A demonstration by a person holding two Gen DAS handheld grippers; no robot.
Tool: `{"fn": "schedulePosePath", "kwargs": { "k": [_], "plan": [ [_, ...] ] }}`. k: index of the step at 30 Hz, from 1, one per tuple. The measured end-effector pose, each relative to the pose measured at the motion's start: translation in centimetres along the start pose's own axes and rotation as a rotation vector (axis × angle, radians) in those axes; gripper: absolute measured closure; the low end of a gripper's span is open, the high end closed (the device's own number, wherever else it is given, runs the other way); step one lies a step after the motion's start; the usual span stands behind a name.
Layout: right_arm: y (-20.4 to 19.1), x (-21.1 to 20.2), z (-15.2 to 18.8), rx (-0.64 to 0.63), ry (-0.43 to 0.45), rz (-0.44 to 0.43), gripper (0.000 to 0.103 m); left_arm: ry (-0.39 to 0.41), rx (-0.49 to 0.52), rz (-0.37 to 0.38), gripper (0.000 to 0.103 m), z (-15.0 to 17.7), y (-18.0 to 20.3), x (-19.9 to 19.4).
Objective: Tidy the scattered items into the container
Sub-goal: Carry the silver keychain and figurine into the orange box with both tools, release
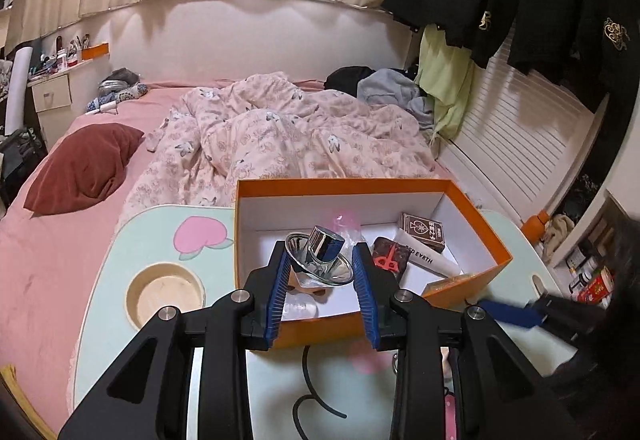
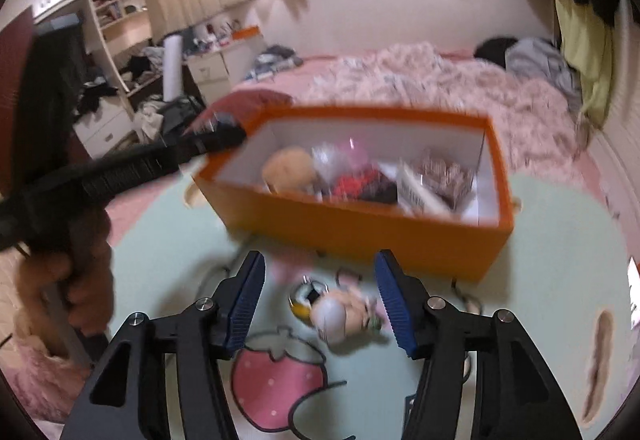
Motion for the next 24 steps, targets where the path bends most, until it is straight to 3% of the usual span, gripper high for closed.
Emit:
{"fn": "schedulePosePath", "kwargs": {
  "k": [4, 6, 7, 14, 19, 24],
  "plan": [
    [0.6, 1.5, 1.3, 0.017, -0.026, 0.048, 0.046, -0.005, 0.002, 0.019, 0.070, 0.2, 0.5, 0.0],
    [0.6, 2.4, 2.1, 0.012, -0.077, 0.068, 0.059, -0.007, 0.008, 0.022, 0.070, 0.4, 0.8, -0.1],
    [0.7, 2.5, 2.2, 0.023, -0.080, 0.063, 0.059, -0.008, 0.011, 0.022, 0.070, 0.5, 0.8, -0.2],
    [1.4, 1.1, 1.5, 0.086, -0.034, 0.029, 0.060, -0.003, 0.012, 0.023, 0.070, 0.3, 0.8, -0.4],
    [0.6, -2.9, -3.3, 0.061, 0.093, 0.006, 0.060, 0.000, 0.021, 0.027, 0.070, -0.6, 1.0, -0.2],
    [2.0, -4.0, -9.6, 0.090, 0.237, 0.068, 0.060, -0.019, 0.045, 0.031, 0.070, -2.1, 1.5, 1.5]
  ]
}}
Point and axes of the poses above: each gripper's, at about its wrist camera, not at the fingertips, and x roughly the way its jaws point, y to its right, z to its underside, the point moved 8 cm from there along x, roughly the way its jaws point, and after that the axes turned 3 degrees about y, right-handed, at the moved point
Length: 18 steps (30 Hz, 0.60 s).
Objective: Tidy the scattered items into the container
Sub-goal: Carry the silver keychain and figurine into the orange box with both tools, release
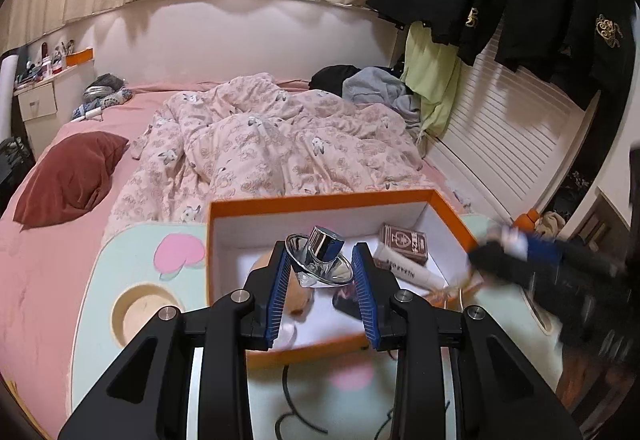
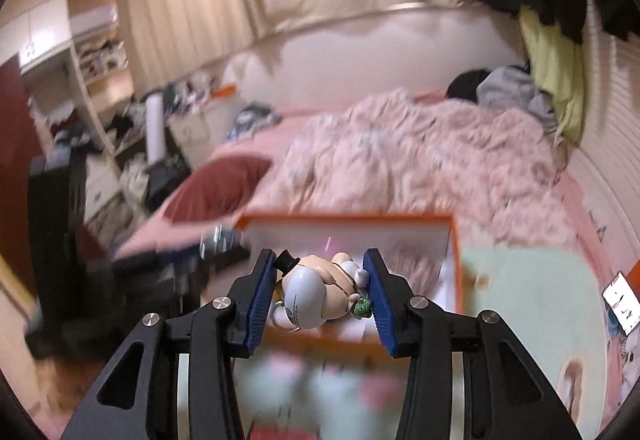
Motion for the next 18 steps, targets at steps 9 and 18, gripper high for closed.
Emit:
{"fn": "schedulePosePath", "kwargs": {
  "k": [9, 18],
  "plan": [
    [2.8, 5.0, 0.9, 0.100, -0.026, 0.024, 0.060, -0.071, -0.018, 0.035, 0.070, 1.2, -0.7, 5.1],
    [3.0, 6.1, 2.3, 0.092, -0.048, 0.039, 0.059, -0.065, -0.005, 0.031, 0.070, 1.8, -0.9, 5.1]
  ]
}}
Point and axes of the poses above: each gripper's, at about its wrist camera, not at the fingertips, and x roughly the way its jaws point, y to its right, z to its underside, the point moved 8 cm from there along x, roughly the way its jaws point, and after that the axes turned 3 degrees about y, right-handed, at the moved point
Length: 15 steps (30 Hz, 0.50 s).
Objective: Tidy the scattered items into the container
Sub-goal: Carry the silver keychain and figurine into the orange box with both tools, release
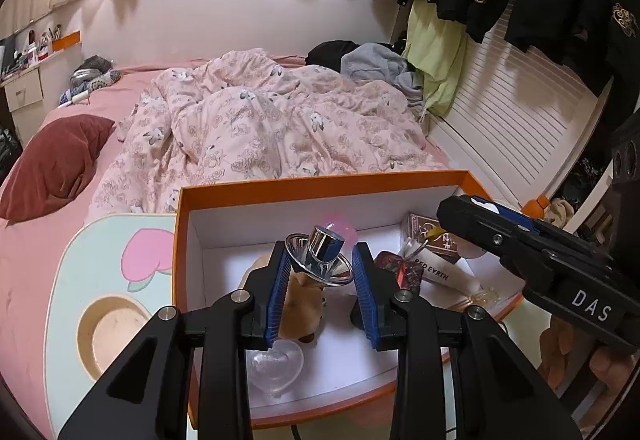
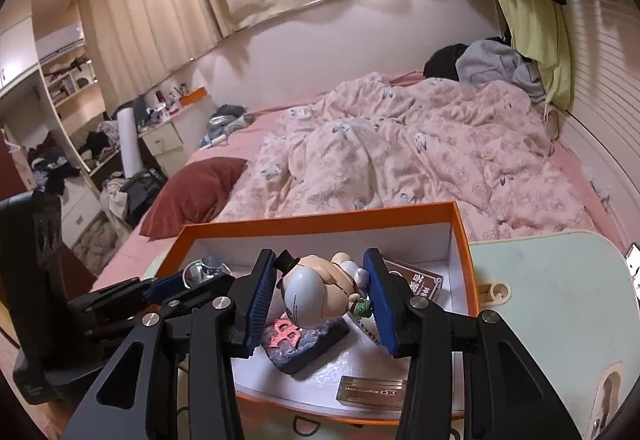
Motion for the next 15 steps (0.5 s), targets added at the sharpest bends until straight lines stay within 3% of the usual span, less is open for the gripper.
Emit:
{"fn": "schedulePosePath", "kwargs": {
  "k": [15],
  "plan": [
    [0.31, 0.01, 0.07, -0.008, 0.010, 0.017, 0.059, -0.002, 0.020, -0.002, 0.070, 0.26, 0.34, 0.09]
  ]
}}
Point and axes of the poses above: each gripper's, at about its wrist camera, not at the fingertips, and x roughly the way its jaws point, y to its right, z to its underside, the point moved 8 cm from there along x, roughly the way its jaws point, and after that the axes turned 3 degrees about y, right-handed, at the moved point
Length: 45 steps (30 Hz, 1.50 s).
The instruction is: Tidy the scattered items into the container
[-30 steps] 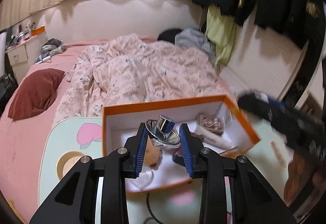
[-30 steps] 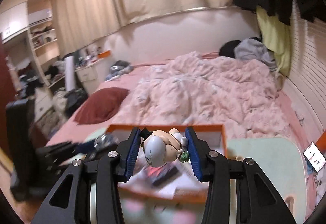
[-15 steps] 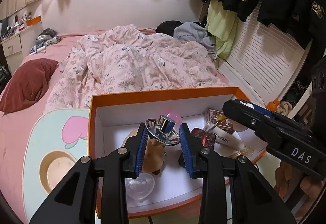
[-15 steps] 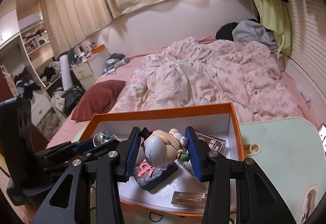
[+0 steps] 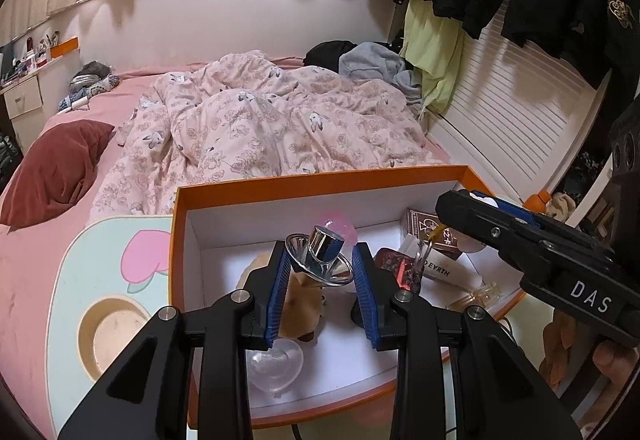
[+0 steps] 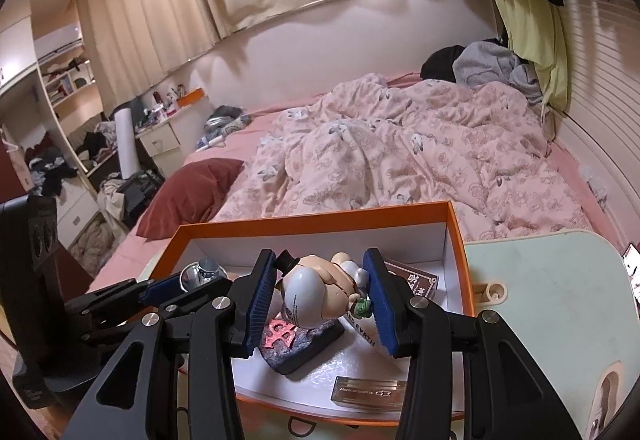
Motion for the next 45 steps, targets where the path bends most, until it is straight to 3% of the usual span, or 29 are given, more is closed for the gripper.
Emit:
{"fn": "schedulePosePath", "kwargs": {
  "k": [14, 20, 23, 27, 28, 39, 43, 45],
  "plan": [
    [-0.2, -0.5, -0.2, -0.018, 0.026, 0.008, 0.059, -0.016, -0.010, 0.033, 0.069, 0.2, 0.6, 0.3],
    [0.0, -0.8, -0.4, -0.012, 0.039, 0.006, 0.057, -0.005, -0.029, 0.060, 0.063, 0.1, 0.6, 0.0],
    [-0.1, -0.9, -0.5, -0.013, 0.045, 0.005, 0.057, 0.015, -0.035, 0.082, 0.055, 0.0, 0.9, -0.4],
    [-0.2, -1.1, -0.5, -0.004, 0.042, -0.003, 0.057, 0.055, -0.021, 0.057, 0.027, -0.3, 1.0, -1.1],
    [-0.3, -1.2, -0.5, -0.005, 0.044, -0.003, 0.057, 0.071, -0.020, 0.047, 0.025, -0.4, 0.9, -1.4],
    [-1.2, -2.7, -1.1, -0.005, 0.084, -0.009, 0.055, 0.193, -0.084, -0.013, 0.024, -1.1, -1.1, -5.0],
    [-1.5, -3.7, -1.2, -0.002, 0.097, -0.005, 0.054, 0.242, -0.027, -0.042, 0.017, -0.9, -0.5, -6.9],
    [-1.8, -4.2, -0.9, 0.007, 0.082, -0.015, 0.052, 0.226, -0.002, -0.054, 0.013, -0.1, 0.1, -7.6]
  ]
}}
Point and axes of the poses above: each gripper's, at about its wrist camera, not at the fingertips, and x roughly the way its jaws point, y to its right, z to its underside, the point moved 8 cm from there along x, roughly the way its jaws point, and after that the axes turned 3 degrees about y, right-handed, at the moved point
